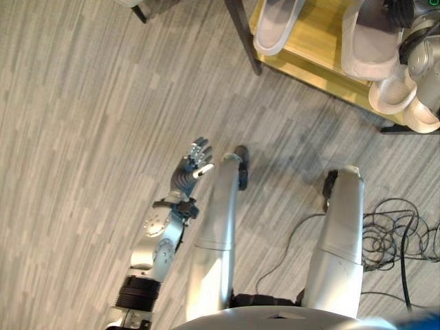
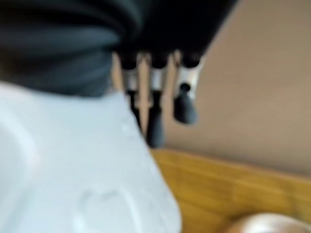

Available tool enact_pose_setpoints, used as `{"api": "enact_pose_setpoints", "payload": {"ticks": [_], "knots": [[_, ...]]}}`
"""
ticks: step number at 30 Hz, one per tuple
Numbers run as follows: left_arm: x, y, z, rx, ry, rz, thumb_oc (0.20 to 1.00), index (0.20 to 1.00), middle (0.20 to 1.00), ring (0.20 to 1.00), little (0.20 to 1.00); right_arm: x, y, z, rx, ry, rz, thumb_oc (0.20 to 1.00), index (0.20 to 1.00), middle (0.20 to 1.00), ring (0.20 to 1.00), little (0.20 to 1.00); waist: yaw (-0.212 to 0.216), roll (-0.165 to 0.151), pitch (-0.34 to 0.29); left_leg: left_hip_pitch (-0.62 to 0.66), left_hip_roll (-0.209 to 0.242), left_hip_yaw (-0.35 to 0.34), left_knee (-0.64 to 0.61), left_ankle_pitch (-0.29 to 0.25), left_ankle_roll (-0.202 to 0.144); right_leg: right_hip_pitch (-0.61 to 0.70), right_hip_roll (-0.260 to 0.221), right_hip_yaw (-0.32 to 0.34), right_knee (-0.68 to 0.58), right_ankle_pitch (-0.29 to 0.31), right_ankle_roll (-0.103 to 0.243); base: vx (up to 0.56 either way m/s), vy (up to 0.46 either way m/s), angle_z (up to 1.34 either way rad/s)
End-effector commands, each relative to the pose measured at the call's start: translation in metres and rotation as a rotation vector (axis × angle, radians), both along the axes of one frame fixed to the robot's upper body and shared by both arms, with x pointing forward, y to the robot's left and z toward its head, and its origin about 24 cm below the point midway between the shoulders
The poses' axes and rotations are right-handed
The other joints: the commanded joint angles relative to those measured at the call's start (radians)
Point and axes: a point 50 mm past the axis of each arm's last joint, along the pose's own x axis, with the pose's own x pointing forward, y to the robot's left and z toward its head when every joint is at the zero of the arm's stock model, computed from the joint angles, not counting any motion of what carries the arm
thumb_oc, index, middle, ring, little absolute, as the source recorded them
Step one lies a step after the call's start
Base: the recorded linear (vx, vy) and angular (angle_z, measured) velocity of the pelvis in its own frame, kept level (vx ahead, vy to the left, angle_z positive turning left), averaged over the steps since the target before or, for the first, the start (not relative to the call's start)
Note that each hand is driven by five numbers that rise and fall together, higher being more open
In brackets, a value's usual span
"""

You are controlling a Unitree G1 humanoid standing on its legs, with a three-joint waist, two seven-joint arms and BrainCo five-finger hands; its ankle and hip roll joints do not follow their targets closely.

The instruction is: Arrange the slippers neatly on the shoe rack.

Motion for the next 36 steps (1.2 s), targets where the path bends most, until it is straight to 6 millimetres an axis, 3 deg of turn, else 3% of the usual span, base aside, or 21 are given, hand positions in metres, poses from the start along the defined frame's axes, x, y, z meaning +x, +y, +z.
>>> {"api": "enact_pose_setpoints", "payload": {"ticks": [1, 7, 10, 11, 12, 13, 16, 21, 30, 36], "knots": [[-0.007, 0.001, 0.008, -0.043, -0.071, 0.019, 1.000, 1.000, 1.000, 1.000, 1.000, -0.012, 0.002, 0.045, 0.011, -0.085, -0.010, 0.200, 0.200, 0.200, 0.200, 0.200, -0.025, 0.030, -0.002, 0.007, 0.047, -0.153, 0.003, 0.270, -0.184, 0.077, 0.038, 0.075, 0.072, 0.535, 0.021, 0.06, 0.098, 0.10], [-0.014, -0.001, 0.017, -0.066, -0.115, 0.004, 1.000, 1.000, 1.000, 1.000, 1.000, -0.012, -0.007, 0.053, 0.022, -0.086, -0.095, 0.200, 0.200, 0.200, 0.200, 0.200, -0.025, 0.042, -0.002, 0.007, 0.040, -0.118, 0.009, 0.271, -0.184, 0.083, 0.014, 0.120, 0.101, 0.536, 0.019, 0.04, 0.093, 0.20], [-0.021, 0.005, 0.020, -0.027, -0.143, -0.004, 1.000, 1.000, 1.000, 1.000, 1.000, -0.013, -0.026, 0.047, 0.108, -0.072, -0.161, 0.200, 0.200, 0.200, 0.200, 0.200, -0.017, 0.055, -0.002, 0.010, 0.037, -0.094, 0.009, 0.268, -0.184, 0.094, -0.010, 0.142, 0.115, 0.536, 0.008, 0.04, 0.080, 0.07], [-0.023, 0.006, 0.017, -0.044, -0.129, 0.000, 1.000, 1.000, 1.000, 1.000, 1.000, -0.016, -0.036, 0.047, 0.145, -0.079, -0.202, 0.325, 0.325, 0.325, 0.325, 0.325, -0.015, 0.056, -0.002, 0.015, 0.033, -0.090, 0.010, 0.268, -0.184, 0.092, -0.013, 0.151, 0.115, 0.537, 0.004, 0.04, 0.069, 0.21], [-0.025, 0.006, 0.014, -0.067, -0.115, -0.001, 1.000, 1.000, 1.000, 1.000, 1.000, -0.018, -0.042, 0.048, 0.172, -0.090, -0.235, 0.589, 0.589, 0.589, 0.589, 0.589, -0.013, 0.058, -0.004, 0.020, 0.035, -0.083, 0.008, 0.267, -0.184, 0.091, -0.019, 0.158, 0.118, 0.537, 0.001, 0.04, 0.081, 0.29], [-0.027, 0.006, 0.013, -0.074, -0.111, -0.005, 1.000, 1.000, 1.000, 1.000, 1.000, -0.018, -0.043, 0.047, 0.194, -0.097, -0.251, 1.000, 1.000, 1.000, 1.000, 1.000, -0.012, 0.059, -0.004, 0.022, 0.038, -0.076, 0.005, 0.264, -0.184, 0.095, -0.026, 0.163, 0.121, 0.534, -0.003, 0.06, 0.076, 0.28], [-0.032, 0.007, 0.005, -0.097, -0.078, -0.005, 1.000, 1.000, 1.000, 1.000, 1.000, -0.020, -0.056, 0.039, 0.245, -0.090, -0.299, 1.000, 1.000, 1.000, 1.000, 1.000, -0.008, 0.060, -0.009, 0.031, 0.037, -0.066, 0.012, 0.266, -0.184, 0.088, -0.028, 0.176, 0.150, 0.533, -0.013, 0.05, 0.029, 0.10], [-0.035, 0.015, 0.005, -0.039, -0.097, -0.004, 1.000, 1.000, 1.000, 1.000, 1.000, -0.014, -0.054, 0.025, 0.293, -0.024, -0.246, 1.000, 1.000, 1.000, 1.000, 1.000, 0.000, 0.058, -0.008, 0.037, 0.041, -0.055, 0.031, 0.269, -0.184, 0.081, -0.034, 0.188, 0.173, 0.529, -0.025, 0.03, 0.022, 0.03], [-0.039, 0.011, 0.000, 0.008, -0.085, -0.040, 1.000, 1.000, 1.000, 1.000, 1.000, 0.005, -0.050, -0.032, 0.589, 0.090, -0.108, 1.000, 1.000, 1.000, 1.000, 1.000, -0.004, 0.060, -0.015, 0.046, 0.038, -0.048, 0.017, 0.270, -0.184, 0.072, -0.042, 0.196, 0.180, 0.523, -0.027, 0.01, 0.027, -0.01], [-0.037, 0.009, 0.001, 0.044, -0.085, -0.045, 1.000, 1.000, 1.000, 1.000, 1.000, 0.010, -0.038, -0.038, 0.613, 0.099, -0.041, 1.000, 1.000, 1.000, 1.000, 1.000, -0.007, 0.050, -0.007, 0.053, 0.039, -0.059, 0.011, 0.279, -0.184, 0.082, -0.042, 0.188, 0.179, 0.526, -0.026, -0.01, 0.004, 0.01]]}}
